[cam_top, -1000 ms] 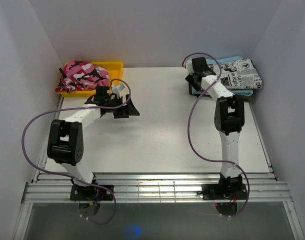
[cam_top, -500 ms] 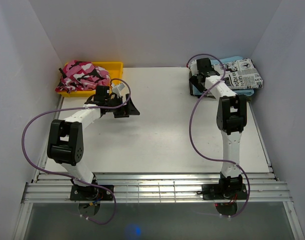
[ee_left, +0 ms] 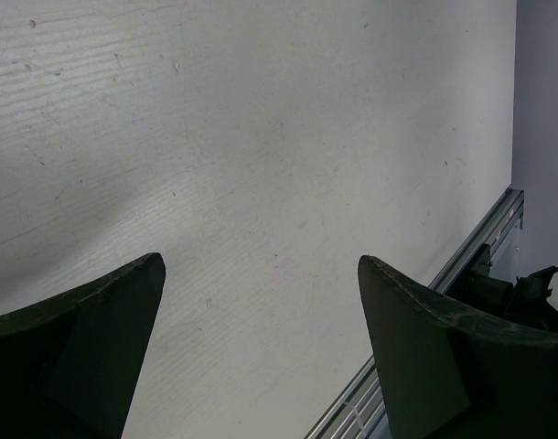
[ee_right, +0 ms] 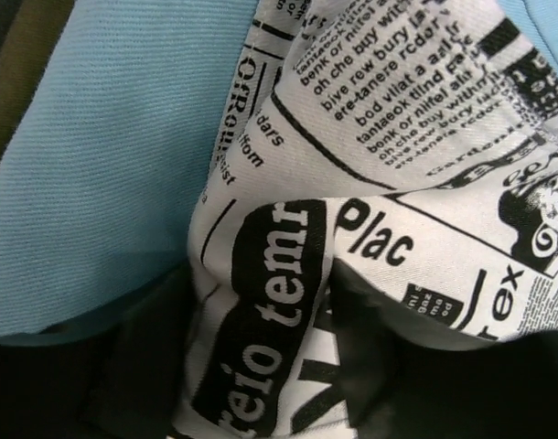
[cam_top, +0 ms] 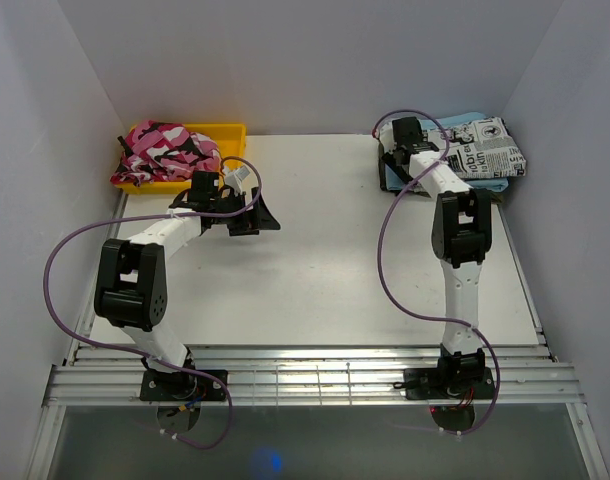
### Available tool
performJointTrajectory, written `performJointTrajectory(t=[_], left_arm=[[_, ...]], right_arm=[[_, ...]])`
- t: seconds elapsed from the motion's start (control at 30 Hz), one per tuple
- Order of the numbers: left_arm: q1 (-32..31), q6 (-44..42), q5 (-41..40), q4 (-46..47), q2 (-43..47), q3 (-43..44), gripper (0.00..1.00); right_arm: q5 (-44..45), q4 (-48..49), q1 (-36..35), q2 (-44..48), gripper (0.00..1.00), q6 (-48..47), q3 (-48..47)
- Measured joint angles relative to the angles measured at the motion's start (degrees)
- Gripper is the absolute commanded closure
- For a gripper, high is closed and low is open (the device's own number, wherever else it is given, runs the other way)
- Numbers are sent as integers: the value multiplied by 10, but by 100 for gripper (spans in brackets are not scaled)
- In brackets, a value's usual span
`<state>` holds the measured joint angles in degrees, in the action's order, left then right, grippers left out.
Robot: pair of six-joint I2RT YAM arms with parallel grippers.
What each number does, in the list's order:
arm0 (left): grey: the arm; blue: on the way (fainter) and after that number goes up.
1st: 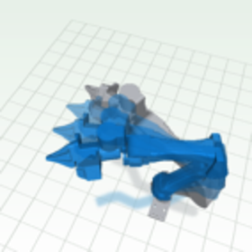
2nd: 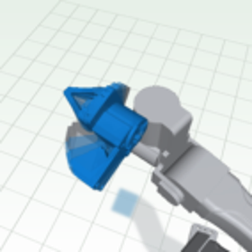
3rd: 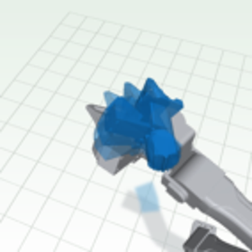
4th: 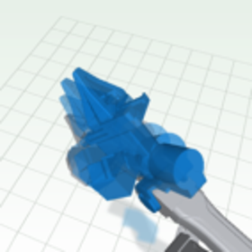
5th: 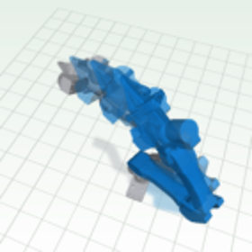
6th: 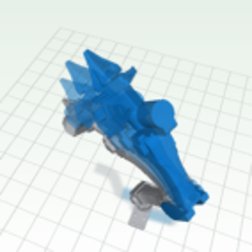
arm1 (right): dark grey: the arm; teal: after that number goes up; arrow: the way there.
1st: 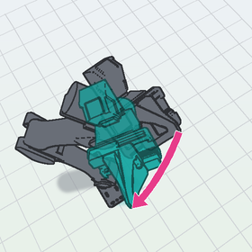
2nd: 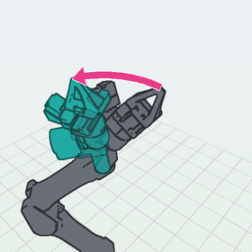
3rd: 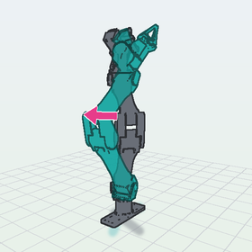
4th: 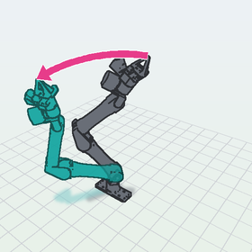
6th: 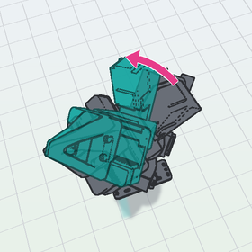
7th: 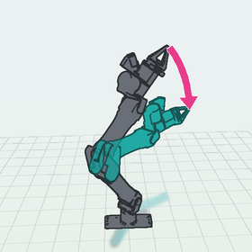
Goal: Fold and stack the trousers
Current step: Neatly place the folded trousers to the corner
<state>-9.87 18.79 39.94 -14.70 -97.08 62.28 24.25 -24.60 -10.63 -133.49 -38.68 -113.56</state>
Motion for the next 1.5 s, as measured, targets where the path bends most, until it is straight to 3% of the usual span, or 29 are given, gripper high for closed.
performJointTrajectory(t=[0.07, 0.13, 0.17, 0.2, 0.77, 1.5], left_arm=[[0, 1, 0, 0, 0, 0, 2], [0, 2, 0, 0, 0, 0, 2], [0, 2, 0, 0, 0, 0, 2], [0, 2, 0, 0, 0, 0, 2], [0, 13, 8, 0, 0, 0, 2], [0, 17, 9, -3, 0, 0, 2]], right_arm=[[0, -6, 1, -8, 60, -3, -9], [3, -12, 4, -14, 71, -8, -19], [3, -14, 6, -15, 85, -10, -23], [2, -16, 8, -15, 92, -13, -28], [-4, -37, 19, -10, 92, -29, -101], [15, 54, -7, -9, 92, 13, -121]])
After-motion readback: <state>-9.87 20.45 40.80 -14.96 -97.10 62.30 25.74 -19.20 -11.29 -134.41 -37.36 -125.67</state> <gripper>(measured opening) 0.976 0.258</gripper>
